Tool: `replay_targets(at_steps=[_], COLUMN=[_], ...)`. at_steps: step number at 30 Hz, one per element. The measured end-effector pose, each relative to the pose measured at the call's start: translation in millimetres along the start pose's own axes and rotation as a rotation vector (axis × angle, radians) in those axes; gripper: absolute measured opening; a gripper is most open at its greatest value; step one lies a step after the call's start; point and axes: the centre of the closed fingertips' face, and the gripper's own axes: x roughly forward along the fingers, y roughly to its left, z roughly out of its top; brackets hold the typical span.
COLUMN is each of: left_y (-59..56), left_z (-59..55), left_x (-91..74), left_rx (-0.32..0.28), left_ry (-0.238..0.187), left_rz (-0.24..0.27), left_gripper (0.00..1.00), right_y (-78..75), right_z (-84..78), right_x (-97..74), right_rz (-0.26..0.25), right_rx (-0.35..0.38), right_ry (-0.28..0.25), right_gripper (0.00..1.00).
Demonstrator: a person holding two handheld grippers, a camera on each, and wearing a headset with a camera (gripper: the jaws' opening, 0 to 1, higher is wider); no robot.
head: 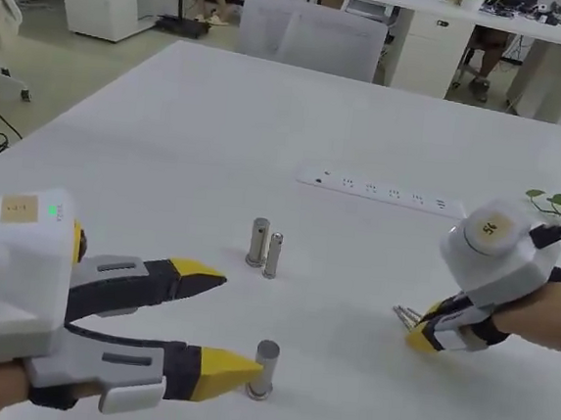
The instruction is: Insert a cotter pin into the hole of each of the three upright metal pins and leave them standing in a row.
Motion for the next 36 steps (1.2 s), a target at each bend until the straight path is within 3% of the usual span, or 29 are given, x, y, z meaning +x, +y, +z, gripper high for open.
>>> replay_targets(at_steps=[6,32,36], left_y=[0.1,1.6,2.1], left_z=[1.1,2.3,0.6], left_x=[-0.5,-1.2,-1.9], left_rx=[-0.003,0.004,0.005], left_ry=[-0.003,-0.003,0.003], left_rz=[0.000,0.002,0.003], left_gripper=[0.53,0.52,0.52], right_y=[-6.7,-5.5,-5.9], right_z=[-2.9,-1.3,-1.6], right_x=[0.0,1.1,2.0], right_rz=[-0.021,0.044,0.033], right_rx=[-0.085,-0.119,-0.141], right_ry=[0.057,0.170,0.180], right_gripper=[0.08,0.09,0.07])
